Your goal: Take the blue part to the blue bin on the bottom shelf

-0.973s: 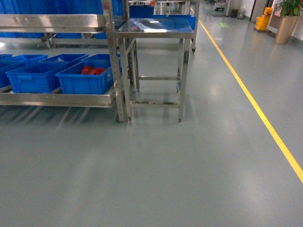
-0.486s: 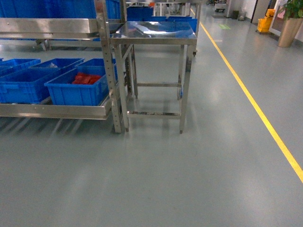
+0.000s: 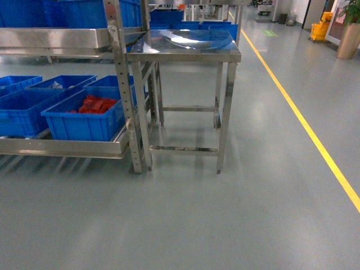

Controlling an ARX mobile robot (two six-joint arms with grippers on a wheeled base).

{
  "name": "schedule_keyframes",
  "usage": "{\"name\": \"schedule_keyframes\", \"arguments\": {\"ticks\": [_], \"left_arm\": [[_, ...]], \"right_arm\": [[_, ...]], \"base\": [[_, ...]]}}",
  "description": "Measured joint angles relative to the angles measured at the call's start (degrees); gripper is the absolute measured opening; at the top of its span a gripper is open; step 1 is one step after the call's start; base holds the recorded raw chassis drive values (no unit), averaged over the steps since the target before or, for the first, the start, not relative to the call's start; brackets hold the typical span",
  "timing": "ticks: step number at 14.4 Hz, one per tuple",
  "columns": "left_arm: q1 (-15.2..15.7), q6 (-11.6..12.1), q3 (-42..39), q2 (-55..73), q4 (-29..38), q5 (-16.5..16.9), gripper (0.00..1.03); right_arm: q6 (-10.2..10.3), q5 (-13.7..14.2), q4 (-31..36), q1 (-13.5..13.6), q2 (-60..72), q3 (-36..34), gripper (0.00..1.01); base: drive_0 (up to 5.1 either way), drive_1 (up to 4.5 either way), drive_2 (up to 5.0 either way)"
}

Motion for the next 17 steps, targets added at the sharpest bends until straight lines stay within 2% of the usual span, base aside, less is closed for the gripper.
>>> {"name": "schedule_keyframes", "arguments": {"ticks": [17], "left_arm": [[0.0, 0.0, 0.0, 0.0, 0.2, 0.0, 0.44]], "right_arm": [[0.0, 0.0, 0.0, 0.0, 0.0, 0.0, 0.98]], "base": [[0.0, 4.21, -4.2]]}}
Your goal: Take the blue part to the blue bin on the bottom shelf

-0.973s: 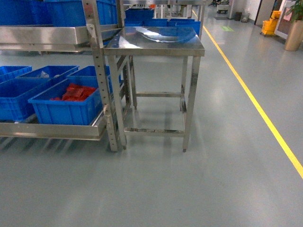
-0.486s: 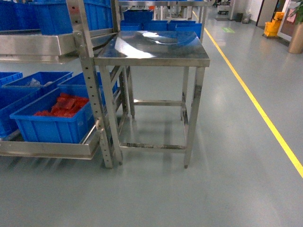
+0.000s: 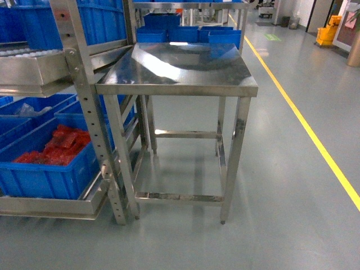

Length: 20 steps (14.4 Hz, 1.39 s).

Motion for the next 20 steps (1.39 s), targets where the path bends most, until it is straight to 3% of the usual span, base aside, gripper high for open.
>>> {"name": "schedule_keyframes", "arguments": {"ticks": [7, 14, 20], "left_arm": [[-0.1, 0.0, 0.0, 0.0, -0.2, 0.0, 0.44], [-0.1, 0.0, 0.0, 0.0, -0.2, 0.0, 0.44], [-0.2, 0.0, 0.0, 0.0, -0.2, 0.2, 0.44]], "right_arm": [[0.0, 0.0, 0.0, 0.0, 0.0, 0.0, 0.98], [0.0, 0.0, 0.1, 0.0, 0.0, 0.0, 0.98], [0.0, 0.0, 0.1, 0.0, 0.0, 0.0, 0.98]], "base": [[0.0, 4.20, -4.3], [0.0, 0.00, 0.0], [-4.7, 2.45, 2.4]]}}
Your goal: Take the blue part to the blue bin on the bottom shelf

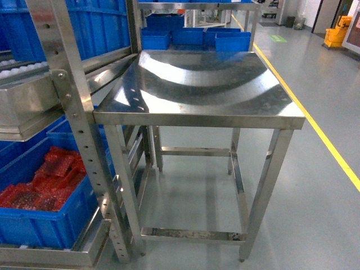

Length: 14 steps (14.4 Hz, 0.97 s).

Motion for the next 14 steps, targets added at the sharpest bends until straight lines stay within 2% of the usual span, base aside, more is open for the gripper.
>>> {"name": "schedule_keyframes", "arguments": {"ticks": [14], "left_arm": [[0.1, 0.0, 0.0, 0.0, 0.0, -0.2, 0.44]], "right_arm": [[0.0, 0.0, 0.0, 0.0, 0.0, 0.0, 0.98]], "base": [[-5.0, 2.44, 2.4]]}}
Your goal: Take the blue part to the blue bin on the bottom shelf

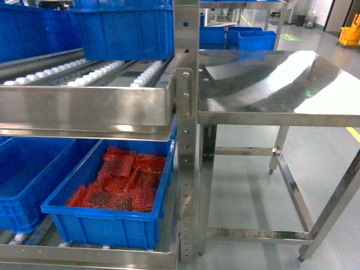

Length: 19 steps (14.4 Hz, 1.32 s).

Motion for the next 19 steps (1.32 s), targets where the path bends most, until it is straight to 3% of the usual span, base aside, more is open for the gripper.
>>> {"name": "schedule_keyframes", "arguments": {"ticks": [19], "left_arm": [[0.0, 0.0, 0.0, 0.0, 0.2, 0.0, 0.44]], "right_arm": [[0.0, 0.0, 0.2, 0.0, 0.0, 0.0, 0.98]], "base": [[-5.0, 2.42, 2.4]]}}
